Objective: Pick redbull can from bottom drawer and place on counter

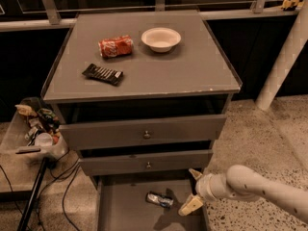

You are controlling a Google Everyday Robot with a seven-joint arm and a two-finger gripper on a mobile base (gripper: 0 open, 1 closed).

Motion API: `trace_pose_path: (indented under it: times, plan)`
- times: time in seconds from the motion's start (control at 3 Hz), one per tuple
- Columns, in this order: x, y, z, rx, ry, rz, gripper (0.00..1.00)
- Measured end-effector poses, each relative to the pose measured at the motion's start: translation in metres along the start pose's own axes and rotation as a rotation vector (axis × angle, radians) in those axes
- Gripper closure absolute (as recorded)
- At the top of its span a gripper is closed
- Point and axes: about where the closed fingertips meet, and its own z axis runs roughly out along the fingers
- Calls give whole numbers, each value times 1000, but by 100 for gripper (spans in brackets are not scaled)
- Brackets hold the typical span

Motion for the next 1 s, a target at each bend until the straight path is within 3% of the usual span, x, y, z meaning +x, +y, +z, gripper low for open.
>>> trace_pose_path:
  times: [0.67, 1.0]
  plan:
    - [28, 11, 42, -55, -196, -147, 0]
    - [27, 14, 47, -59, -188, -152, 0]
